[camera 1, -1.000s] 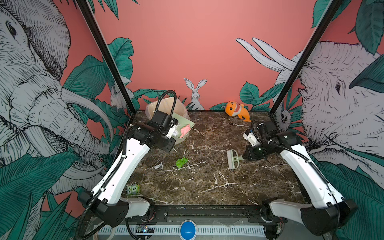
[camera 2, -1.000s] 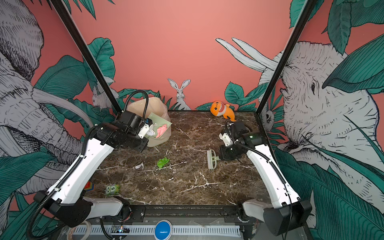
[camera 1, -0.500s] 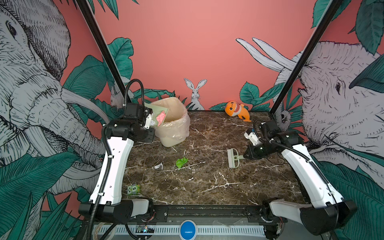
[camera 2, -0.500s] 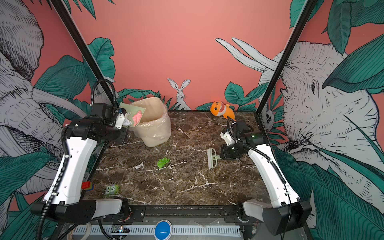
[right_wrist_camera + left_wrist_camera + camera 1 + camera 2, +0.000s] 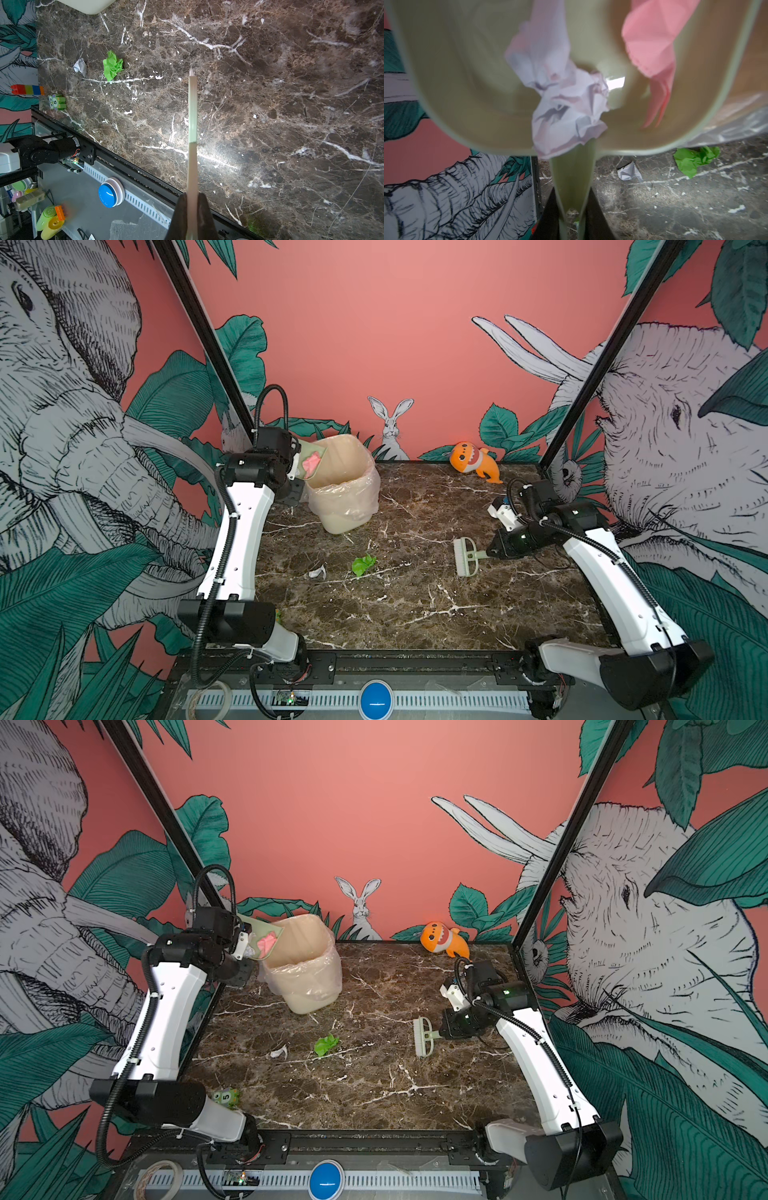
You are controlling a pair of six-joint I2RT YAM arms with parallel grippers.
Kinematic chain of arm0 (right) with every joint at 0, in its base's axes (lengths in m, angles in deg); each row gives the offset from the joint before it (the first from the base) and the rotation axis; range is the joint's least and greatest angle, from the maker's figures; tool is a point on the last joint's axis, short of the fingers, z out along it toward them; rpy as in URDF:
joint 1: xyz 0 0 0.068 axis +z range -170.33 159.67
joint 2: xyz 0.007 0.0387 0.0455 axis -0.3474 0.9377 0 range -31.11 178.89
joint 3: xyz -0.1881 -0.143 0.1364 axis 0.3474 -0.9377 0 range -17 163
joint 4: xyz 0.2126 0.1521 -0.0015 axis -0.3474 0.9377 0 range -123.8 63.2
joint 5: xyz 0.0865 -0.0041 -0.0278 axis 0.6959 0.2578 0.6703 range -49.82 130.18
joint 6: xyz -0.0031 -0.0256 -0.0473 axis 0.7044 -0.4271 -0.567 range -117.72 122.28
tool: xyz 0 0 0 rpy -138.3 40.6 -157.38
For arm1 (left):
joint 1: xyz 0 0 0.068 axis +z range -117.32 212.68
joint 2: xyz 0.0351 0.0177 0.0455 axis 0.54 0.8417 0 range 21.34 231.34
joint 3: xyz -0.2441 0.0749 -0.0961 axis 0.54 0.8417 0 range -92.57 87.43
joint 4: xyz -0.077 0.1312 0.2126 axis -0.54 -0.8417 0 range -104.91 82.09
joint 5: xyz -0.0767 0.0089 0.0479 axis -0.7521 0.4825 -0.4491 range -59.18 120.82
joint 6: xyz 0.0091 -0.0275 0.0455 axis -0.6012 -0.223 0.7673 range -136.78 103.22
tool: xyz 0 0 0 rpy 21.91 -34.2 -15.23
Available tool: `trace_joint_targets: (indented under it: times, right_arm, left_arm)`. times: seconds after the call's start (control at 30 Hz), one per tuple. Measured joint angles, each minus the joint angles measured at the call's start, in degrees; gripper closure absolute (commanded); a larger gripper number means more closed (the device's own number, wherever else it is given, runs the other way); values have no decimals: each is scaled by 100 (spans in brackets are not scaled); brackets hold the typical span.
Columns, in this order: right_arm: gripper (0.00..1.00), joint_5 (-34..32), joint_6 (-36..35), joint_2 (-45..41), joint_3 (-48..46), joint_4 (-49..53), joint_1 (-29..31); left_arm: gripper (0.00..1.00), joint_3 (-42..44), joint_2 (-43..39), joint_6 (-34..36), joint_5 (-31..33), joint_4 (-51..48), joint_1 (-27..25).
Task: Sweep away the paper scraps from the table
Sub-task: 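Tip the dustpan over the bin with the left gripper to empty it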
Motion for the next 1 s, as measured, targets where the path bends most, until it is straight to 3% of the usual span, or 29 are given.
trace_joint_targets:
  times: [0.23,0.73,1.0]
  right_arm:
    - [100,26,-2,20,0,9,0]
    - [100,109,2,149,85,68,0]
    - [100,118,0,149,85,101,0]
  left_arm:
    - [85,-245,216,369,651,28,-109]
    - [89,-289,531,1349,2295,280,-953]
    - [90,142,529,2184,3025,970,-1250]
